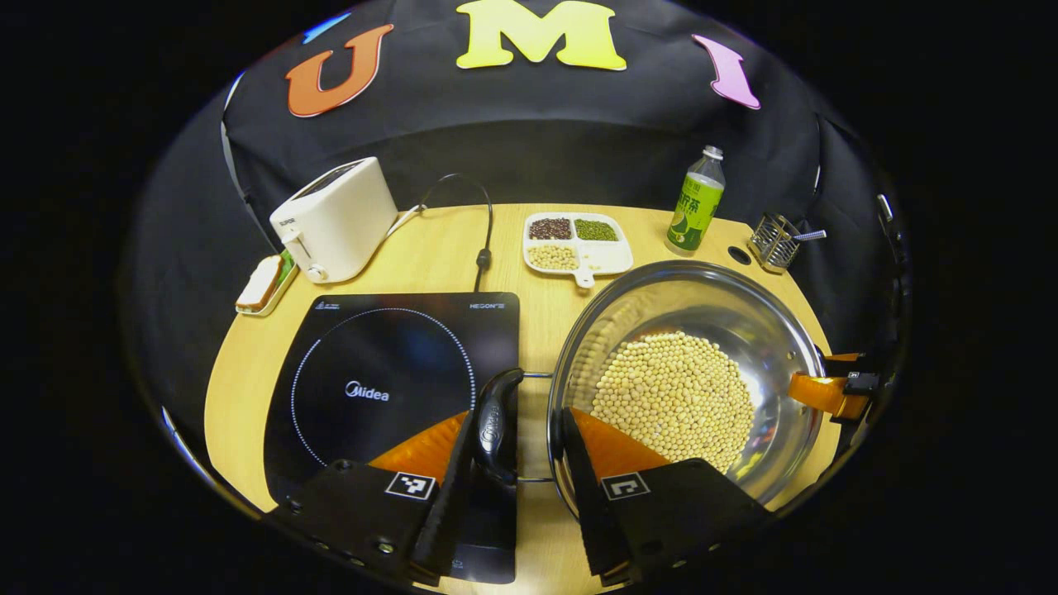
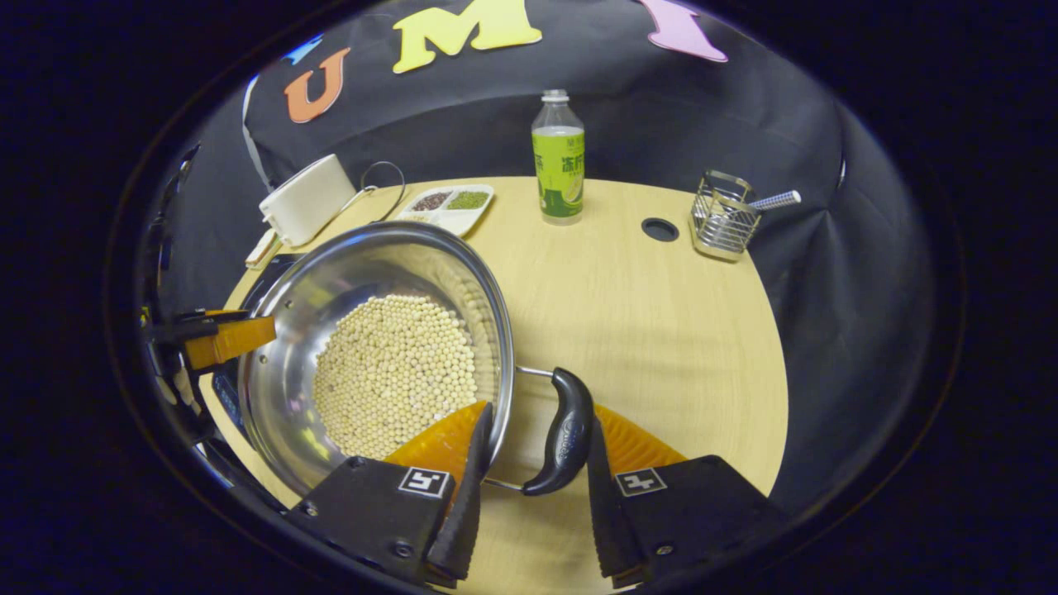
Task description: First push the handle of the pot to place it horizontally, then grasp the pot with both hands and set it on the induction cooktop.
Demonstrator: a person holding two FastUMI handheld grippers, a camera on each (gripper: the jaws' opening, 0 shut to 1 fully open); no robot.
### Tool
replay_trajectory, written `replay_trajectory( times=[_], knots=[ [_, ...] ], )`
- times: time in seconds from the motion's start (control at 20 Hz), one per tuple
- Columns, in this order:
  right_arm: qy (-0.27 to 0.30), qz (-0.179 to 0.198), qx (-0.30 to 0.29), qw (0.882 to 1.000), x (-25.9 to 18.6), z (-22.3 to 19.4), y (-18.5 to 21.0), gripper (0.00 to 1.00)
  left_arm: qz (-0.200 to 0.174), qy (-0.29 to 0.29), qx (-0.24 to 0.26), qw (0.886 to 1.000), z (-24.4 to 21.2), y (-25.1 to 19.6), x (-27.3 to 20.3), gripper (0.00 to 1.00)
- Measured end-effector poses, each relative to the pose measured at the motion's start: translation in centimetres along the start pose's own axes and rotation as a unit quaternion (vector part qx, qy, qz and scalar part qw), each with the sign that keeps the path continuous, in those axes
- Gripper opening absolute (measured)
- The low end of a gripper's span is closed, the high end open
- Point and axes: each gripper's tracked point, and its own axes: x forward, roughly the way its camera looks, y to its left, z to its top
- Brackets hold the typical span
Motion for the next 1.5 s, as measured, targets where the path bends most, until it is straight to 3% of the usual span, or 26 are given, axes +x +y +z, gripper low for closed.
replay_trajectory(
  times=[0.8,1.5],
  knots=[
    [-0.022,0.006,-0.021,1.0,-0.8,3.3,10.8,0.56,-0.006,-0.011,-0.031,0.999,0.4,10.5,-2.2,0.58],
    [-0.01,0.023,-0.017,1.0,0.6,3.3,20.6,0.56,0.012,-0.008,-0.037,0.999,-0.7,19.8,-3.3,0.58]
  ],
)
